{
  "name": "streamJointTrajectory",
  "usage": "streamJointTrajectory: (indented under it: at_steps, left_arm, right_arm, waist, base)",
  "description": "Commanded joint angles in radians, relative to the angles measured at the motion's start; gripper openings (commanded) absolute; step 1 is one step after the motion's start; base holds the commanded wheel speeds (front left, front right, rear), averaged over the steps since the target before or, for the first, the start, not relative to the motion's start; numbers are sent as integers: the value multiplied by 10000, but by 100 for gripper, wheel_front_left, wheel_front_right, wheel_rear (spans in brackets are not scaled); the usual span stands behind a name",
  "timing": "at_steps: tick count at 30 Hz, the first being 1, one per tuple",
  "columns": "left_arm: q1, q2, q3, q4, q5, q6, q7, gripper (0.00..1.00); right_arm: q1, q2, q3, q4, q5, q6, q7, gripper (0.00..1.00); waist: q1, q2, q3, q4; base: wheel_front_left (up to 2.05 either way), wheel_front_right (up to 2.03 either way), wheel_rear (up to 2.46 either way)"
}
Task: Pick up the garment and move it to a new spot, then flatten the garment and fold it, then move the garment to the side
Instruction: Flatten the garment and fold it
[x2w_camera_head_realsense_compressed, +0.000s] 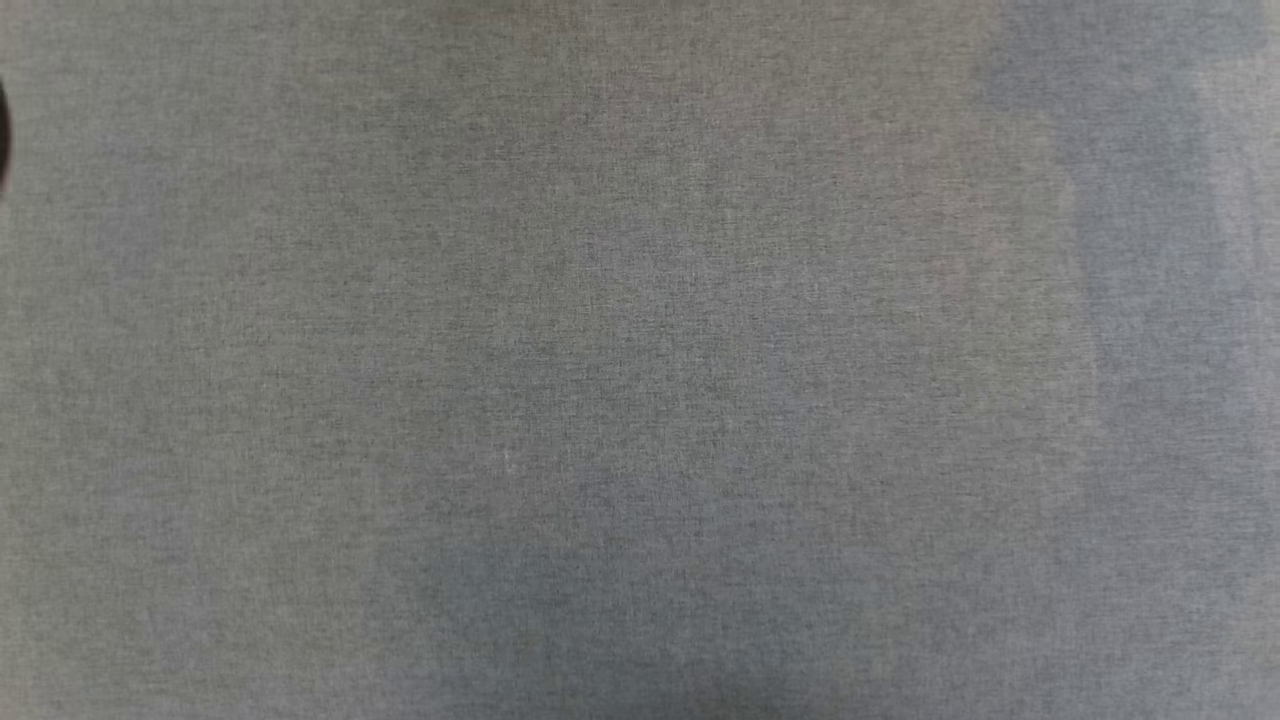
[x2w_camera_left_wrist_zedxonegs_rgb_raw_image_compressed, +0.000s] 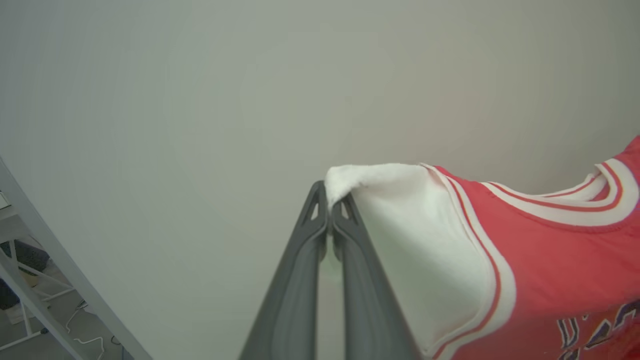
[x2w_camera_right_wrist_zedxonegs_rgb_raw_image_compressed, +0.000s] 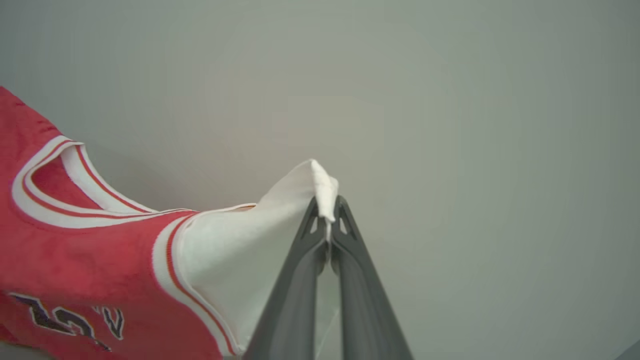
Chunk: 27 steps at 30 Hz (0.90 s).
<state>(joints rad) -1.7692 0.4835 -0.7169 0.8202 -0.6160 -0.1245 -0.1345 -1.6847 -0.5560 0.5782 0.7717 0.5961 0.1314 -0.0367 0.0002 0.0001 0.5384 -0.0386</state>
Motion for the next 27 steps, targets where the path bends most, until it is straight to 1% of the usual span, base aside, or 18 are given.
streamJointTrajectory:
  at_steps: [1,4,8,9,10,11,14,17,19,21,27]
  left_arm:
    - [526,64,-59,59,-182,-29,-220,0]
    - [1379,266,-207,28,-389,-44,-445,0]
    - [2905,550,-302,-309,-767,-52,-747,0]
    - [3781,710,-308,-566,-951,-26,-861,0]
    - [4288,774,-273,-748,-1073,48,-929,0]
    - [5250,906,-310,-1115,-1228,171,-995,0]
    - [6766,1067,-282,-1839,-1582,523,-1057,0]
    - [8466,1292,-352,-2655,-1861,952,-1109,0]
    - [9558,1442,-311,-3242,-2111,1315,-1141,0]
    - [10568,1577,-284,-3806,-2362,1590,-1166,0]
    - [13212,1968,-325,-5392,-2971,2489,-1198,0]
  right_arm:
    - [474,27,239,56,228,-7,-230,0]
    - [1170,8,712,23,673,-7,-498,0]
    - [2324,-95,1394,-210,1273,-7,-839,0]
    - [2967,-132,1697,-402,1592,-7,-1000,0]
    - [3344,-186,1871,-523,1763,-7,-1053,0]
    - [4030,-268,2153,-778,2052,-7,-1174,0]
    - [5021,-499,2530,-1229,2400,-7,-1307,0]
    - [6082,-876,2941,-1730,2599,-7,-1350,0]
    - [6781,-1092,3093,-2020,2716,-7,-1409,0]
    - [7493,-1296,3138,-2272,2854,-7,-1468,0]
    - [9686,-1596,3191,-2852,3173,-7,-1429,0]
  waist:
    - [-2,-1,-158,-36]
    - [-2,-1,-423,-64]
    - [-2,-1,-911,-43]
    - [-2,-1,-1179,-62]
    - [-2,-1,-1333,-42]
    - [-2,-1,-1617,-31]
    - [-2,-1,-1981,-7]
    - [-2,-1,-2363,37]
    - [-2,-1,-2625,32]
    - [-2,-1,-2878,60]
    - [-2,-1,-3473,36]
  base:
    - [0,0,0]
    - [0,0,0]
    - [0,0,0]
    - [0,0,0]
    - [0,0,0]
    - [0,0,0]
    - [0,0,0]
    - [0,0,0]
    - [0,0,0]
    - [0,0,0]
    - [0,0,0]
